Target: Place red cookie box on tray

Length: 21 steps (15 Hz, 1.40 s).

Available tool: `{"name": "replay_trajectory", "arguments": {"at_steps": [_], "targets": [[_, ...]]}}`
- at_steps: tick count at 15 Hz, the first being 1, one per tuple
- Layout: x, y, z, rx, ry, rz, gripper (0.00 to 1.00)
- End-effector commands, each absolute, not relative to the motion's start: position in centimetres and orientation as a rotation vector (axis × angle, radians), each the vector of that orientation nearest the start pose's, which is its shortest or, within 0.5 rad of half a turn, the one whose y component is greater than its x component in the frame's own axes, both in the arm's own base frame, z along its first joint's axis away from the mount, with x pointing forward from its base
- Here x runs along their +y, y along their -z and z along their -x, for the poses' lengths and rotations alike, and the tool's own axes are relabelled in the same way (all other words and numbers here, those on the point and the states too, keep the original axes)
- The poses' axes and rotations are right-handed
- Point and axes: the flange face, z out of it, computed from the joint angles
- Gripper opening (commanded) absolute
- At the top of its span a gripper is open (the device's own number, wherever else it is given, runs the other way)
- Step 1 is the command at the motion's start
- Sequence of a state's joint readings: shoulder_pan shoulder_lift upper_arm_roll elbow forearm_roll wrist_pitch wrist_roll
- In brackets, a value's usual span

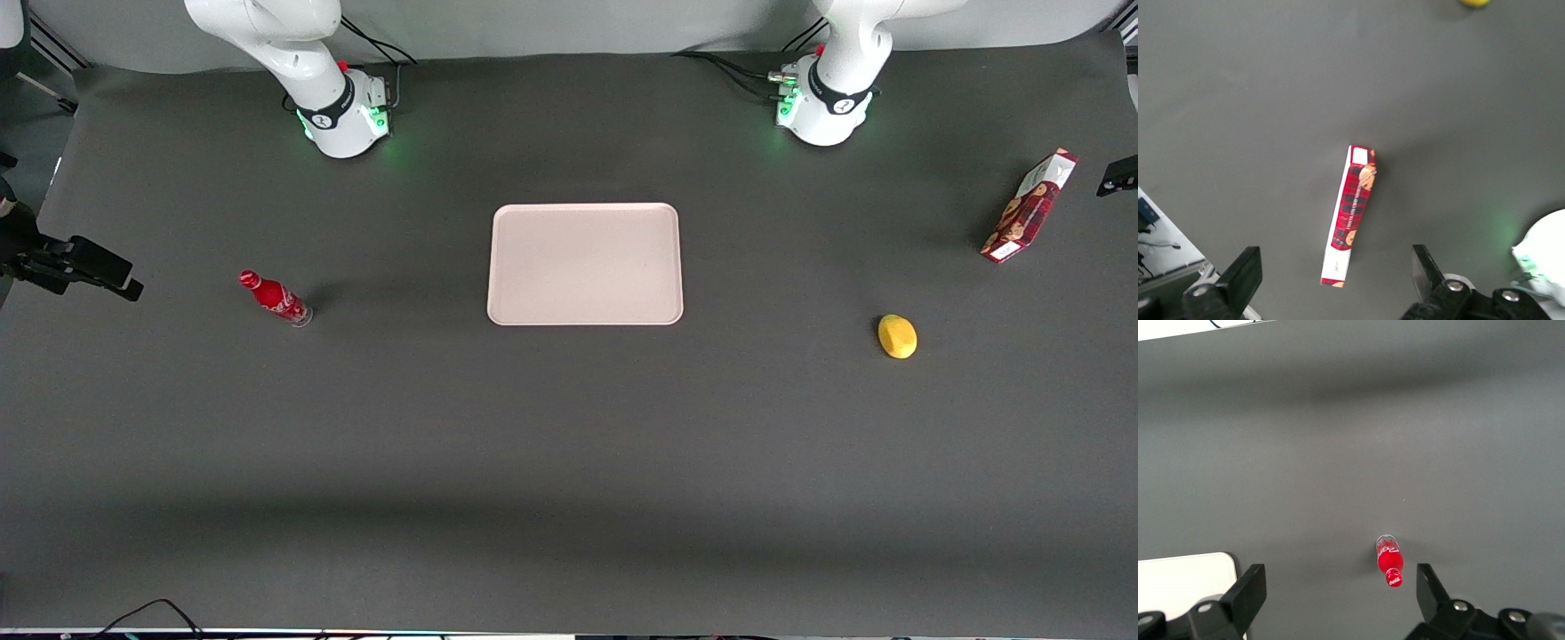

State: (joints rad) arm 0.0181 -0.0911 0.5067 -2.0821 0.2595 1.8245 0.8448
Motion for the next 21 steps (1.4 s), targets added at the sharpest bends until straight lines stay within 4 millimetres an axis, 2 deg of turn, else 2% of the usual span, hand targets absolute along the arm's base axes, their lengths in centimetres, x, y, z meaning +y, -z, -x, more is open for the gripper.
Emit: {"name": "replay_trajectory", "arguments": {"at_steps": [1, 4, 6, 8, 11, 14, 17, 21], "targets": [[30.6, -41.2, -37.4, 0.752, -0.276, 2.997, 1.00], [32.3, -39.1, -35.5, 0.825, -0.237, 2.986, 1.00], [32.7, -36.2, -33.5, 0.817, -0.196, 2.994, 1.00], [33.0, -34.0, -31.8, 0.901, -0.137, 2.958, 1.00], [33.4, -32.4, -30.5, 0.926, -0.109, 2.939, 1.00], [35.7, -30.5, -26.2, 0.939, -0.031, 2.923, 1.00], [35.8, -30.1, -25.7, 0.884, 0.010, 2.948, 1.00], [34.1, -28.4, -25.7, 0.860, 0.058, 2.972, 1.00]]}}
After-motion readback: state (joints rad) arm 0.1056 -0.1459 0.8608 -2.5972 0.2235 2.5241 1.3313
